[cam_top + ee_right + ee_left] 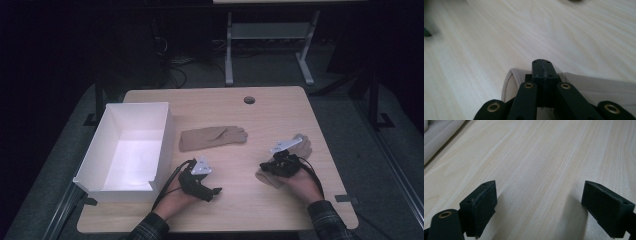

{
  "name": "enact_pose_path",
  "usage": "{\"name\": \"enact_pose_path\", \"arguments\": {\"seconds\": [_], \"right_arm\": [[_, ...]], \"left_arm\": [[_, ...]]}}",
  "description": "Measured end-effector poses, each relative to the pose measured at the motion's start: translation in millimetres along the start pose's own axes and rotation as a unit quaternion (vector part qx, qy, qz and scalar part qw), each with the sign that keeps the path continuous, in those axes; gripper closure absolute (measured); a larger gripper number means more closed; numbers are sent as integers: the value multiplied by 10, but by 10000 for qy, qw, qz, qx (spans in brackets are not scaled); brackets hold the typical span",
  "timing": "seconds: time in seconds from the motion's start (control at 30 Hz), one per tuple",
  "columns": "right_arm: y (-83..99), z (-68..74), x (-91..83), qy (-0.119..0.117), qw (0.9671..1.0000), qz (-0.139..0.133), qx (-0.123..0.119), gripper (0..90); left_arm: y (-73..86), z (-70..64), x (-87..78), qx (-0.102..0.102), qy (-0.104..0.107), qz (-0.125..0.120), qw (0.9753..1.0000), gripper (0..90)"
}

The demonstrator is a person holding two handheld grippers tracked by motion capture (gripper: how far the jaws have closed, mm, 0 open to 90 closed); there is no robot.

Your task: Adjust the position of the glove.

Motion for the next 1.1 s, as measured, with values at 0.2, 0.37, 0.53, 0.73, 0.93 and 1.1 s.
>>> {"name": "enact_pose_path", "arguments": {"seconds": [0.2, 0.37, 0.53, 0.73, 0.93, 1.1], "right_arm": [[135, 52, -117, -6, 10000, 77, 4, 900], [259, 93, -225, 31, 9999, 135, 9, 900], [457, 155, -389, 73, 9998, 176, 46, 900], [598, 198, -516, 98, 9997, 211, 94, 900], [476, 60, -669, 385, 9989, -205, 175, 900], [385, -244, -714, 760, 9955, -377, 429, 900]], "left_arm": [[0, -1, 0, -4, 0, -1, 10000, 123], [0, -1, 0, -1, 0, 0, 10000, 123], [-1, 1, 0, 14, -4, -2, 10000, 123], [1, -4, 0, -25, 2, -1, 10000, 123], [0, -1, -1, -5, -6, -1, 10000, 123], [0, -1, 0, -9, -4, -1, 10000, 123]]}}
Point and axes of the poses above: each handheld gripper's, and its own axes: x roughly forward along the jaws, y roughly out of its underside, z roughly to its left, the point moved 4 cm from there along x, roughly forward along the jaws, and after that the axes turned 3 degrees about -y, right-handed, at the moved point
